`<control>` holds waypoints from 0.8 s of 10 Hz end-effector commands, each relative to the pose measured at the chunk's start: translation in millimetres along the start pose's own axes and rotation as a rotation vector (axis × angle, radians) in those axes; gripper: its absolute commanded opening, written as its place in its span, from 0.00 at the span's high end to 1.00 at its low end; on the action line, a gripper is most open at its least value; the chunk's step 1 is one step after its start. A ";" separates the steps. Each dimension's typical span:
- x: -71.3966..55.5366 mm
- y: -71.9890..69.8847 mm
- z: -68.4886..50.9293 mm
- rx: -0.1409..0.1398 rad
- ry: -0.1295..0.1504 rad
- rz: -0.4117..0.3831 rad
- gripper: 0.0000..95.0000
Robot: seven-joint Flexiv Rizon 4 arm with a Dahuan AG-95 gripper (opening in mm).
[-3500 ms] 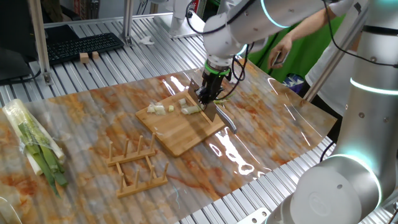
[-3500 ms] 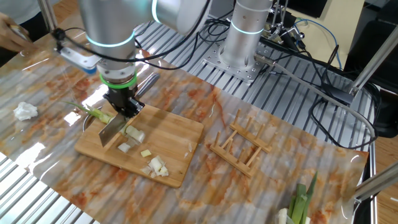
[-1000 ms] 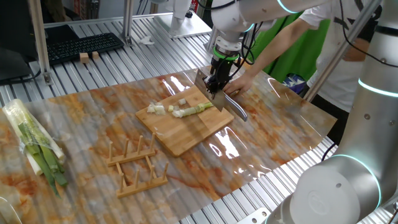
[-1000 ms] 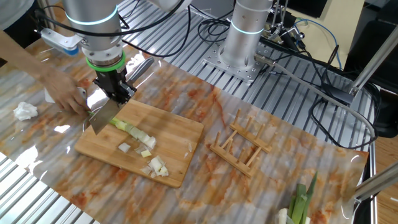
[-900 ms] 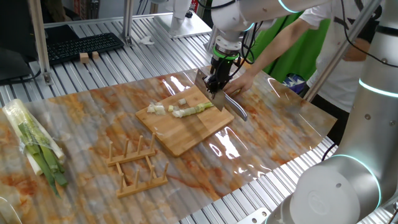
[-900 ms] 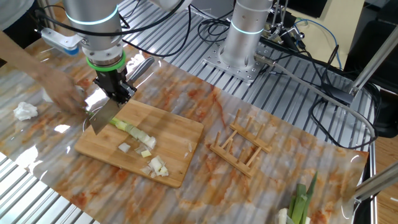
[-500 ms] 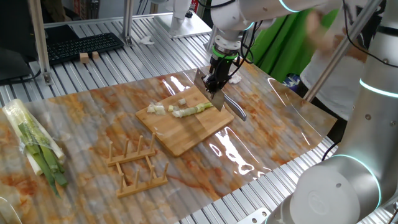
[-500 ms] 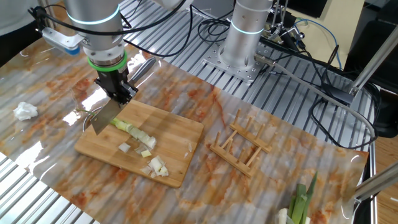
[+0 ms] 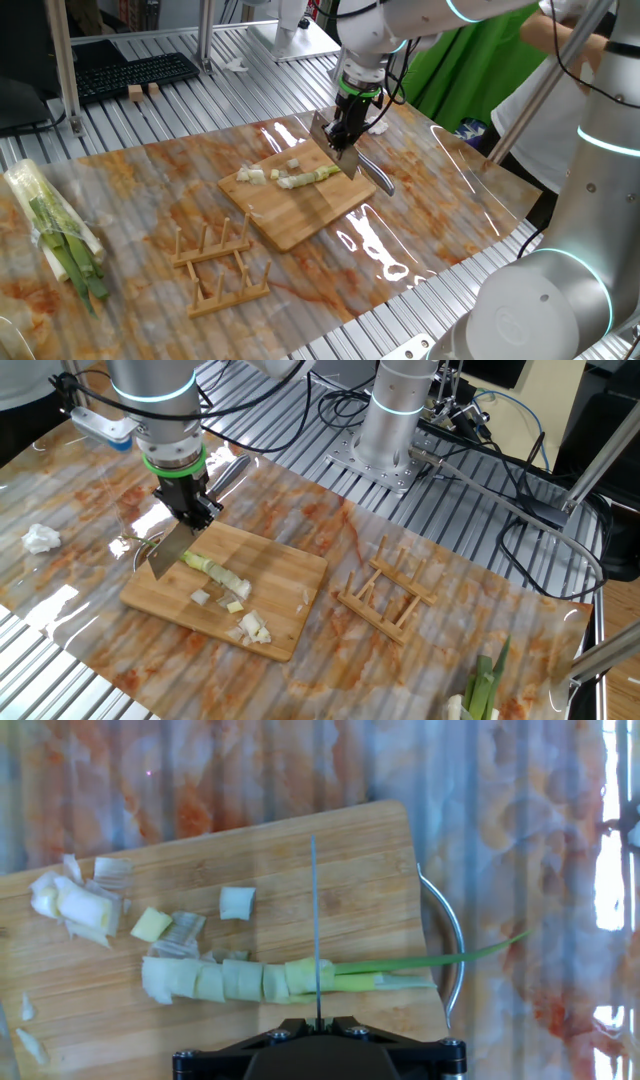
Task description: Chop the scallions
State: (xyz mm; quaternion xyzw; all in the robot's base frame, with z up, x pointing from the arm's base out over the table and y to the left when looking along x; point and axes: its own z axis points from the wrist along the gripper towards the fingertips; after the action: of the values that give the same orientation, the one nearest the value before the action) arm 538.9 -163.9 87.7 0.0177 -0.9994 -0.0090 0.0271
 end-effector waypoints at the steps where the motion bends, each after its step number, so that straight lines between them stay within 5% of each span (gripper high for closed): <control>1: -1.4 2.3 0.8 0.001 -0.001 -0.003 1.00; 5: -4.6 4.5 5.3 0.004 -0.004 -0.008 1.00; 8: -9.7 8.5 23.7 0.007 -0.009 -0.006 1.00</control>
State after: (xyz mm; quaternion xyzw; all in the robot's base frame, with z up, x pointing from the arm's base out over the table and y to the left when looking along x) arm 549.3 -153.5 59.0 0.0205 -0.9995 -0.0058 0.0214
